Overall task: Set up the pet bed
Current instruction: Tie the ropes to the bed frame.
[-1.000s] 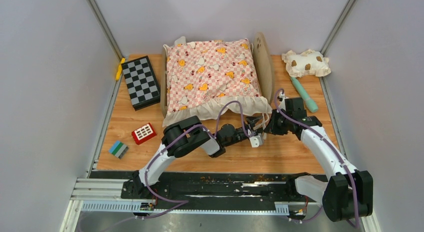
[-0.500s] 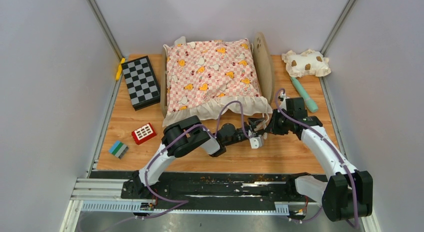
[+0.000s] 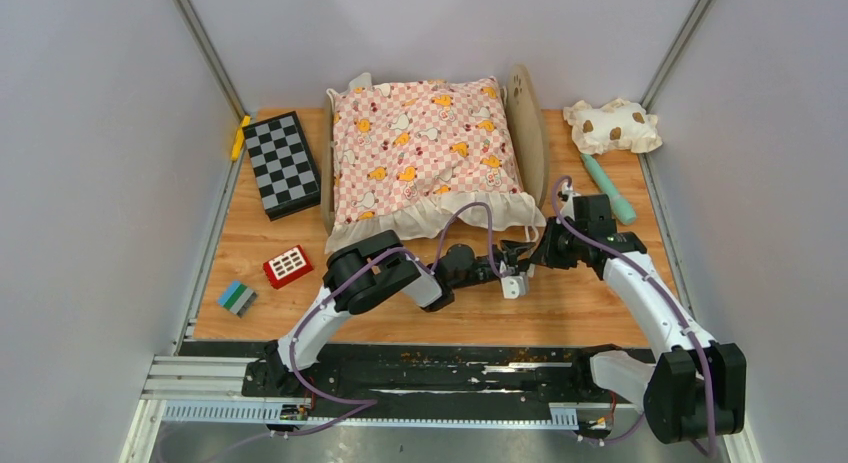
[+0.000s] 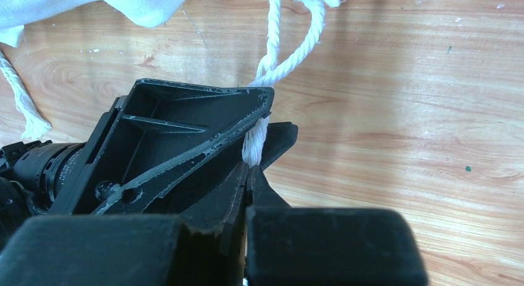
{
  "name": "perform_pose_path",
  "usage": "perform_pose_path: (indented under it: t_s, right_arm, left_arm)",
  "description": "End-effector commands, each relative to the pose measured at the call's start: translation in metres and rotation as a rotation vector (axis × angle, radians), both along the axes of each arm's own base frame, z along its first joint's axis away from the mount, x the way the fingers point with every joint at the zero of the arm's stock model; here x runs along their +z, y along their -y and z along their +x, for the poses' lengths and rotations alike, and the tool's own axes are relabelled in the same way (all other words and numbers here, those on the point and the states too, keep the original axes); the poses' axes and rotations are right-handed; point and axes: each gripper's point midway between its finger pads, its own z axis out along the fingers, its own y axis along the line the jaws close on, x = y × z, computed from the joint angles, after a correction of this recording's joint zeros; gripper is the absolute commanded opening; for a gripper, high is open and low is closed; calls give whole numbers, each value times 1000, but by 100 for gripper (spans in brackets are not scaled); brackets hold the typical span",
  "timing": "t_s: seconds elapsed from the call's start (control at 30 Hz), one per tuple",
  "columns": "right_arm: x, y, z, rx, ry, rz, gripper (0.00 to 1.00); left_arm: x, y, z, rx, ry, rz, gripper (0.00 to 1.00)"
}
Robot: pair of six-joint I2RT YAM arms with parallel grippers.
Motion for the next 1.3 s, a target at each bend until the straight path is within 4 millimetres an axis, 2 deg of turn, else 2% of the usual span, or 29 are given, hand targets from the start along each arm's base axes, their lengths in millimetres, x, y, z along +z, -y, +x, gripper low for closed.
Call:
perform_pose_path:
  t_s: [0.0,0.27,0.33,0.5,0.63,0.93,1.1,1.17,1.27]
  right_arm:
    - [21,-2,10,17,76,18,0]
    - [22,0,9,9,82,15,0]
    - [23,0,8,11,82,18,0]
    - [23,-1,9,13,82,20,0]
    - [24,-1,9,15,84,25,0]
    - [28,-2,9,15,93,30,0]
    - [27,-1,11,11,95,32,0]
    - [29,-1,12,5,103,33,3]
    - [32,2,16,-9,119,27,15]
  left_arm:
    - [18,9,3,-6,14,-39,42]
    - [26,2,7,26,-33,-72,38]
    - [28,0,8,39,-39,-88,41]
    - [34,-5,14,82,-44,-133,56]
    - [33,-6,20,114,-48,-131,57]
    - [29,-2,19,92,-54,-86,38]
    - [26,0,14,62,-60,-57,23]
    - [27,0,13,53,-63,-50,16]
    - [30,-2,16,65,-93,-62,4]
